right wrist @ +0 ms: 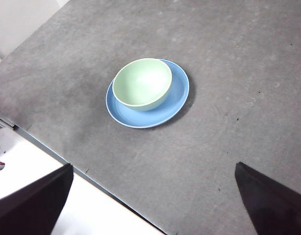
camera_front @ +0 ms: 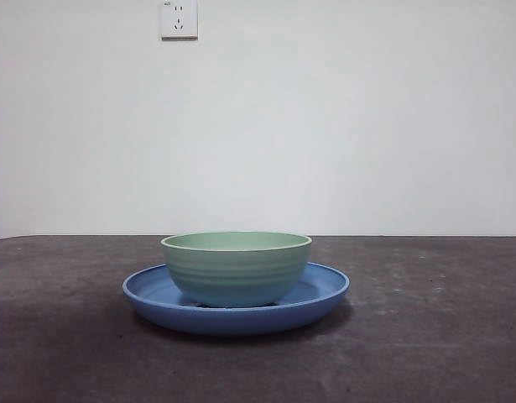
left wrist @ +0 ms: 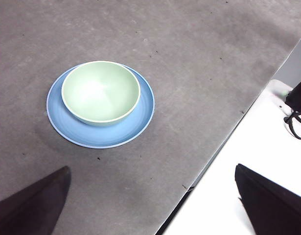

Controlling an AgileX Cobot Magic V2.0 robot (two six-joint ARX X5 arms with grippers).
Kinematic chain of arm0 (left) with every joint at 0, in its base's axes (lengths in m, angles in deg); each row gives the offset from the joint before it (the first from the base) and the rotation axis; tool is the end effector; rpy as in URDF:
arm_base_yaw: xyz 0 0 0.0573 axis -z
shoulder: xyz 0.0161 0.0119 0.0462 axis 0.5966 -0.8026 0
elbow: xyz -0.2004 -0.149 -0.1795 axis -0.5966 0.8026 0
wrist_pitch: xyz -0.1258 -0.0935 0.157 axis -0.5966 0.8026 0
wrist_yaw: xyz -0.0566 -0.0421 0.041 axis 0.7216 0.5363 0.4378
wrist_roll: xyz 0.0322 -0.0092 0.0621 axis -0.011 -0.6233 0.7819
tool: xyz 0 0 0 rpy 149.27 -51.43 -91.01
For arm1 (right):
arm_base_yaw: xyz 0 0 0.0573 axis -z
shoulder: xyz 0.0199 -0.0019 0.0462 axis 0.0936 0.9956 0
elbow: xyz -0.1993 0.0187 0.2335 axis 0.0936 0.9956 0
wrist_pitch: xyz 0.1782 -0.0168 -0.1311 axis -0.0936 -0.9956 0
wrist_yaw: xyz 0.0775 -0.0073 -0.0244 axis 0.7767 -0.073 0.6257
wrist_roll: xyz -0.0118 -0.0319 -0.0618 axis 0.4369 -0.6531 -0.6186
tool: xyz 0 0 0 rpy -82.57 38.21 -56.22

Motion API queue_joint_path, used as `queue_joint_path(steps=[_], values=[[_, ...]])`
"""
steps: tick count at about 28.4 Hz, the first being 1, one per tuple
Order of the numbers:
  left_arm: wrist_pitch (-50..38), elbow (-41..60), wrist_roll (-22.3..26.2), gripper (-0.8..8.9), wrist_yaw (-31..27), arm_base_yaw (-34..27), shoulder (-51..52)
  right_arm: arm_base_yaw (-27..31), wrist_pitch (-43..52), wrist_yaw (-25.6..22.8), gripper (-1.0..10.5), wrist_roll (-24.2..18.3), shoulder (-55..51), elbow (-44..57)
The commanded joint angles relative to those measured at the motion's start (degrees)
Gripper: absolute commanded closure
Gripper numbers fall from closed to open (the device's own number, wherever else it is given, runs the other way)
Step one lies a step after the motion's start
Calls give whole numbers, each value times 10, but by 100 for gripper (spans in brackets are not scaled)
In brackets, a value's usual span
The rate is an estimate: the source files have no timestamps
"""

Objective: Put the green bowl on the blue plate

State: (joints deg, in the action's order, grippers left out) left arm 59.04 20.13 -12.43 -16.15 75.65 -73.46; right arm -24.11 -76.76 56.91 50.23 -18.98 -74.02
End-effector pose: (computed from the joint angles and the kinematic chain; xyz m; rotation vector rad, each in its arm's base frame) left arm 0.0230 -0.0348 0.3666 0.1817 0.6288 -0.8962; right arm -0.0309 0.0082 0.3767 0.0829 0.6496 0.6170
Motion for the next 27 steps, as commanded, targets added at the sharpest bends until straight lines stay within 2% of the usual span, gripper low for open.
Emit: queue_joint_path(steps=[1, 2, 3, 5, 7, 23, 27], values=[[-7, -5, 1, 238, 1, 5, -3, -3, 3, 1, 350, -5, 2, -5], [-6, -5, 1, 296, 1, 5, -3, -3, 2, 1, 419, -4, 2, -5], [-4, -5, 1, 406, 1, 5, -3, -3, 1, 1, 554, -5, 2, -5], [3, -5, 5, 820, 1, 5, -3, -3, 2, 1, 969, -5, 2, -5], [3, -5, 7, 774, 1, 5, -3, -3, 5, 1, 904, -9, 2, -5], [-6, -2, 5, 778, 1, 6, 0, -3, 7, 1, 904, -9, 2, -5], [-7, 4, 5, 778, 0, -29, 13, -3, 7, 1, 904, -9, 2, -5]])
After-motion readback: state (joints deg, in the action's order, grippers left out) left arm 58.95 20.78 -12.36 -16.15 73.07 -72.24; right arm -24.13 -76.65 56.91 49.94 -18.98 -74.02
